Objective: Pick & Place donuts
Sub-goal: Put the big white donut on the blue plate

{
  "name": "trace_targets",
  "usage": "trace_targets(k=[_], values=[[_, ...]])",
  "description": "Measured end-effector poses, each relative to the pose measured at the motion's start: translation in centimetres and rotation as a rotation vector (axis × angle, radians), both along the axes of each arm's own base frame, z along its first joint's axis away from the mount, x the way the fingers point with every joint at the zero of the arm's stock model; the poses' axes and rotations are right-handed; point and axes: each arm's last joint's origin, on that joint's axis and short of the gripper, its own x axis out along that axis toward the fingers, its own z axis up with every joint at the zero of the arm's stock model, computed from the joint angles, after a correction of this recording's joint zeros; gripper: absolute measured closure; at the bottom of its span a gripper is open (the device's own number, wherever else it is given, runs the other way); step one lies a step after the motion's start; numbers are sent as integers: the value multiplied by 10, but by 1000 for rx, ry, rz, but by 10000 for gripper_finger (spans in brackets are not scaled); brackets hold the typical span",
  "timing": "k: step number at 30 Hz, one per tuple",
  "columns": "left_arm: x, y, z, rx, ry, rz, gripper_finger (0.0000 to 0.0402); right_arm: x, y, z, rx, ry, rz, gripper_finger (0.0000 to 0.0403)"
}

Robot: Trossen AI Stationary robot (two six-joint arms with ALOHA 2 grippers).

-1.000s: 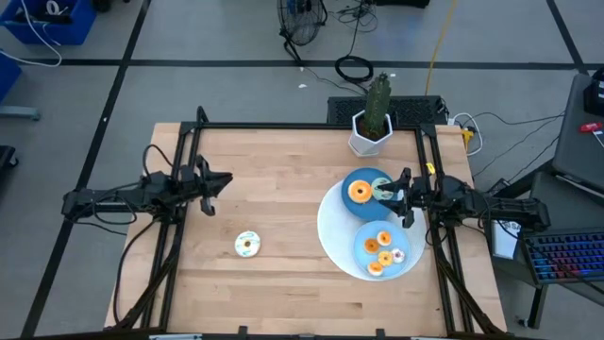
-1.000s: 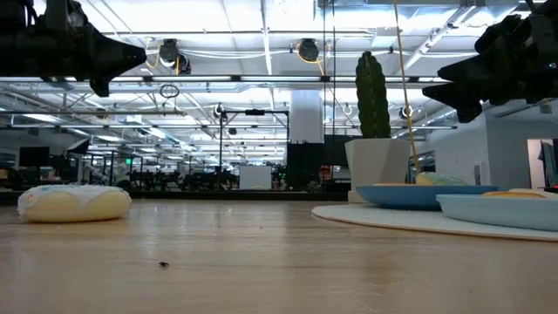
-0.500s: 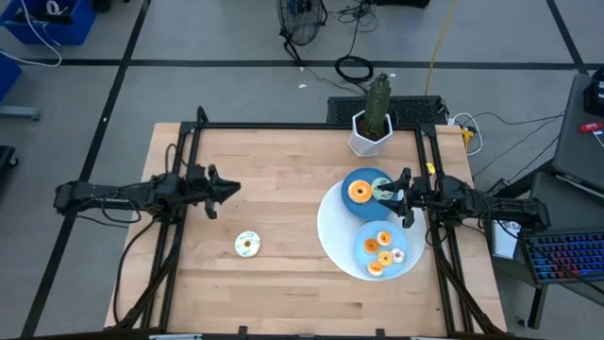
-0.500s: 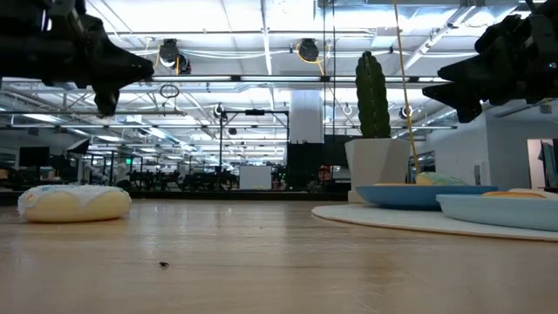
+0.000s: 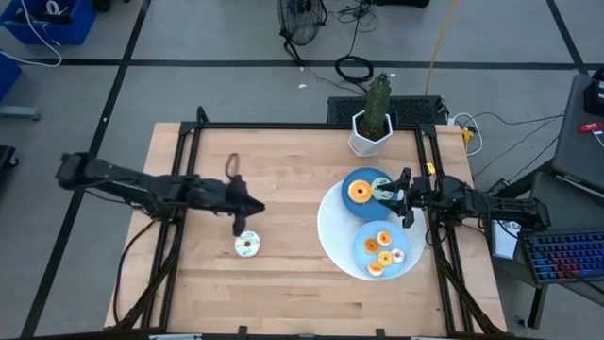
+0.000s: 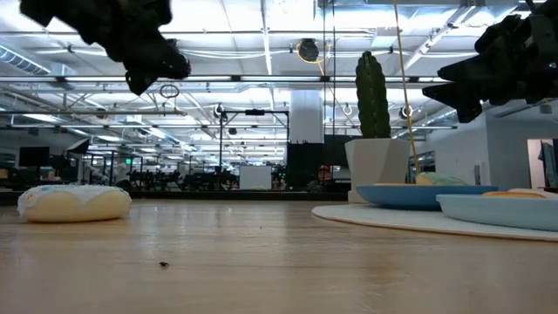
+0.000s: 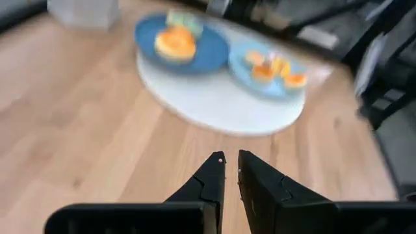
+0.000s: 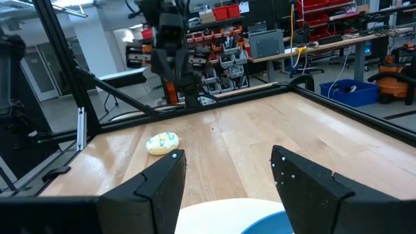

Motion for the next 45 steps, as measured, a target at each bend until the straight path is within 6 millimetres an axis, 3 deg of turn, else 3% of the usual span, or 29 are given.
trace_targets(k=[5,12,22,28,32,39,45], values=[[29,-12,6,-48,186,31,355,0,0,0,0,0,0,190],[57,-34,0,-83,288,14,355,0,0,0,0,0,0,190],[62,-56,-20,-294,402,149,355,0,0,0,0,0,0,190],[62,-74,-37,-327,455,219,355,0,0,0,0,0,0,190],[72,-94,-39,-341,450,210,355,0,0,0,0,1,0,190],[114,-131,8,-200,483,180,355,0,0,0,0,0,0,190],[139,-147,36,-135,709,205,355,0,0,0,0,0,0,190]])
